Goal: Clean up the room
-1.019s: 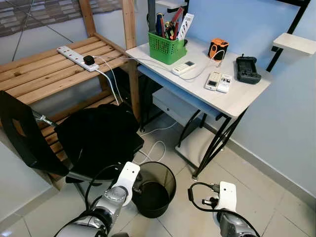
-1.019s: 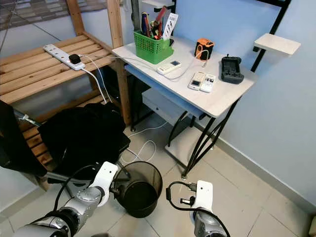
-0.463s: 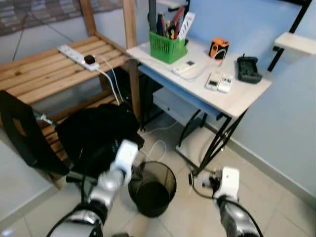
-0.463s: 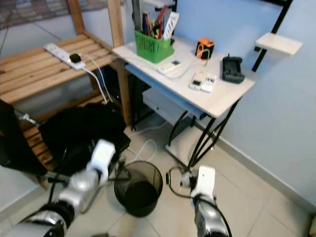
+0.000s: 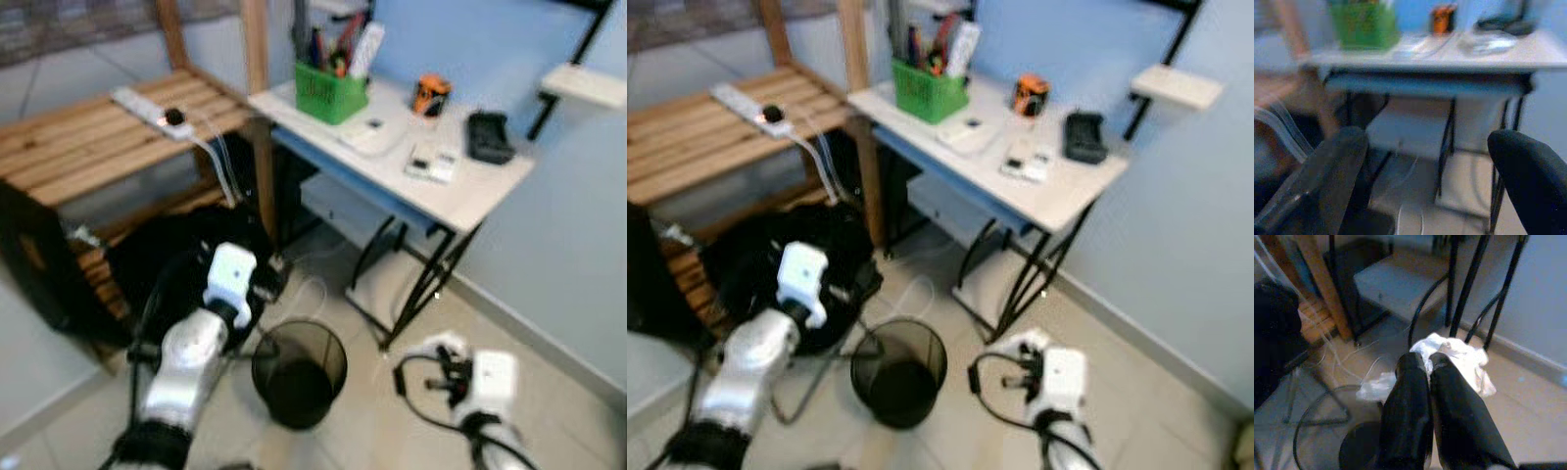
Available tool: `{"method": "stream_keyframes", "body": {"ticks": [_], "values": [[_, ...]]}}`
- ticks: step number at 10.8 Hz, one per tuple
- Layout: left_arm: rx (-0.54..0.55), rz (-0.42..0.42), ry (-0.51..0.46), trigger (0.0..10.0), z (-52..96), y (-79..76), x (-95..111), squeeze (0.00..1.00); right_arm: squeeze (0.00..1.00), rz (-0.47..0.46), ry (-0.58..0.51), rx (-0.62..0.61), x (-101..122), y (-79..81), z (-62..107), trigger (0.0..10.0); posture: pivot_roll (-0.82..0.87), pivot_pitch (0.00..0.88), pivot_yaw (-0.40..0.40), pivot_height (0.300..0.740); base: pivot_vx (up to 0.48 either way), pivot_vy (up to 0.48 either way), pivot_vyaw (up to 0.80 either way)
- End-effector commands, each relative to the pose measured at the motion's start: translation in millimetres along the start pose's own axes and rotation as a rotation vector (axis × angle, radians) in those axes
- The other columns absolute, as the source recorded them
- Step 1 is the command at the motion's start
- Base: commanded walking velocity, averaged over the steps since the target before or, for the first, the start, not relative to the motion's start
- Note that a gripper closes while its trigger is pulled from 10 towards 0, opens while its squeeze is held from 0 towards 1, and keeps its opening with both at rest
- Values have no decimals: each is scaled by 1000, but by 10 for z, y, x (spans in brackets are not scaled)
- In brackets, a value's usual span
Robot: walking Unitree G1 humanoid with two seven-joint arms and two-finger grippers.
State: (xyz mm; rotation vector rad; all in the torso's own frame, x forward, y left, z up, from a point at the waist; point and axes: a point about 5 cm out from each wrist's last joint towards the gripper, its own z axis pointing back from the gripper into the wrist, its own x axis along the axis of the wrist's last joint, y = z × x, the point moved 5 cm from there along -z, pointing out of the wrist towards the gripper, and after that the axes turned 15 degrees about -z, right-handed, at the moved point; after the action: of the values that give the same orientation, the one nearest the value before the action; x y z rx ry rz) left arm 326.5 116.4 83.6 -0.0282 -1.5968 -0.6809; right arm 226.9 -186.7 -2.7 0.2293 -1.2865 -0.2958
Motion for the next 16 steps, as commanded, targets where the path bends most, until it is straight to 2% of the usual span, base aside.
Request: {"method": "stream_keyframes", "body": {"ticks": [1,2,3,4,5,6,7,8,9,12,14,16], "values": [[-10,-38,-98,10000,-3,63,300,0,0,-19,-126,48,356,143,11,10000,30,0,-3,740,0,0,0],[15,-45,-182,10000,-24,135,551,0,0,-42,-199,61,549,214,11,10000,30,0,-3,740,0,0,0],[38,-32,-221,10000,-61,160,713,0,0,-68,-236,61,675,281,-45,10000,25,0,1,740,0,0,0],[26,-9,-199,10000,-91,61,693,0,0,-81,-241,60,711,369,-143,10000,26,0,2,740,0,0,0],[26,2,-172,10000,-84,32,647,0,0,-88,-229,64,700,411,-164,10000,26,0,2,740,0,0,0],[208,198,16,10000,-128,232,302,0,0,-39,-160,90,578,512,-250,10000,23,0,-1,740,0,0,0],[351,234,93,10000,-84,415,141,0,0,-51,-144,76,549,508,-307,10000,20,0,-6,740,0,0,0],[442,215,140,10000,-16,527,55,0,0,-76,-136,54,546,476,-358,10000,23,0,-16,740,0,0,0],[411,145,143,10000,-20,484,85,0,0,-68,-130,46,554,449,-405,10000,31,0,-20,740,0,0,0],[298,143,147,10000,-103,281,84,0,0,-30,-123,49,553,518,-492,10000,26,0,-6,740,0,0,0],[275,140,126,10000,-199,260,145,0,0,-34,-131,45,570,525,-527,10000,24,0,-6,740,0,0,0],[270,147,129,10000,-215,253,143,0,0,-21,-114,74,553,590,-567,10000,26,0,-7,740,0,0,0]]}}
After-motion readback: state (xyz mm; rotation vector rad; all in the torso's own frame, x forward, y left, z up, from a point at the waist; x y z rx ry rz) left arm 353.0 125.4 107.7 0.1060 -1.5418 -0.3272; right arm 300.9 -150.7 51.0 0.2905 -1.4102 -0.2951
